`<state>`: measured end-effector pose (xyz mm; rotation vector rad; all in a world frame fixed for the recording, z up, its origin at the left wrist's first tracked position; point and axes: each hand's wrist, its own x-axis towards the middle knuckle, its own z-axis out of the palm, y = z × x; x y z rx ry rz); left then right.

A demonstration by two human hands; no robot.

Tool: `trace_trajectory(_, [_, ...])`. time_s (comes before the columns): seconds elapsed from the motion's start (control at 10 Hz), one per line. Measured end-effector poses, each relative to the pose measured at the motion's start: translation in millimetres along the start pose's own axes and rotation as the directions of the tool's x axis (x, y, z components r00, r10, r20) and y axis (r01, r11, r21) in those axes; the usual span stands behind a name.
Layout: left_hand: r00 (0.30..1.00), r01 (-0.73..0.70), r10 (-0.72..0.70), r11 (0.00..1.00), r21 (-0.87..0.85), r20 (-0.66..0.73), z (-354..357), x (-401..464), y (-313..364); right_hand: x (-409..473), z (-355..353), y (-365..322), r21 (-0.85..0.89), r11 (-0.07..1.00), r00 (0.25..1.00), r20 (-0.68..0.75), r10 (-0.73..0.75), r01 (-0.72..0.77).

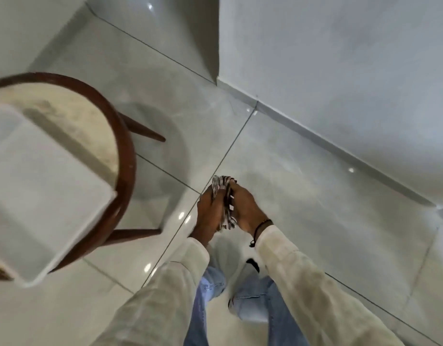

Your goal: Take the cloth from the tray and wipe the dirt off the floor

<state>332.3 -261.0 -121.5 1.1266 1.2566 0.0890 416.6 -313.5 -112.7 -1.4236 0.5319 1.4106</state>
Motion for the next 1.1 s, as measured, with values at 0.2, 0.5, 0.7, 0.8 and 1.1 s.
trace_trajectory(0.2, [0.955,0.091,-0.196,0.907,-0.410,-0.221,-74,-96,98,-110,47,-45,-0.146,0.989,0.999,-0.038,-0.038,0.032])
trace_trajectory(0.5, [0.903,0.046,-0.267,0.838,-0.543,-0.335,-251,-112,113,-114,214,-50,-0.686,0.685,0.954,0.297,-0.044,0.245])
trace_trajectory(0.7, [0.785,0.066,-0.317,0.897,-0.436,-0.533,-370,-49,58,-39,338,-2,-0.836,0.357,0.909,0.388,-0.155,0.418])
trace_trajectory(0.8, [0.742,0.112,-0.345,0.909,-0.401,-0.575,-403,-21,31,-2,374,25,-0.863,0.210,0.886,0.433,-0.164,0.460])
trace_trajectory(1.1, [0.721,0.220,-0.316,0.948,-0.228,-0.617,-429,23,-20,52,394,59,-0.876,-0.012,0.847,0.469,-0.249,0.482])
